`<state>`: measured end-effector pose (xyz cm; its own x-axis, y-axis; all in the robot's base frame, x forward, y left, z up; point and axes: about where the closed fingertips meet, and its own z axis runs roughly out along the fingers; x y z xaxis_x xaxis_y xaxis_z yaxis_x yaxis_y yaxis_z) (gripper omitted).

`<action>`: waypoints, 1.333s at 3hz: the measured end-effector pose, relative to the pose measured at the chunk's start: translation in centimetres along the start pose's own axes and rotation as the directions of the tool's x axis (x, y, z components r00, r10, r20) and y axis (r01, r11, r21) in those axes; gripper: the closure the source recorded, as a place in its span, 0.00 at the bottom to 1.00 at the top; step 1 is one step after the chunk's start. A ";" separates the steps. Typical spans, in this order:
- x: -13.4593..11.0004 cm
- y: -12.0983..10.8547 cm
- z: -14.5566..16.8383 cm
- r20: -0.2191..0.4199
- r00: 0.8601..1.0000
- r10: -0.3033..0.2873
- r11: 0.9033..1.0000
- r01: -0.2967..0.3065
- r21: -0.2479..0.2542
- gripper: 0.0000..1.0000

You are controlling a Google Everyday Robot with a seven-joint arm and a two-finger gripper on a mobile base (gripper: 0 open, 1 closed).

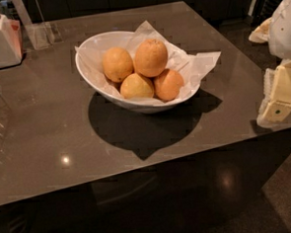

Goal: Pick orange from white bowl

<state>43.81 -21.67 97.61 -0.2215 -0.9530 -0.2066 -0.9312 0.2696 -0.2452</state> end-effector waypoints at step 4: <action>-5.1 -6.1 -0.1 0.189 0.979 -0.075 0.997 0.073 0.016 0.00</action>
Offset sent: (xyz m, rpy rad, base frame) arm 0.0174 0.0091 0.0100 0.0986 -0.0584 0.0206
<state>50.54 -18.49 100.24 -0.0929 -0.9273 -0.3627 -0.9401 0.2016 -0.2748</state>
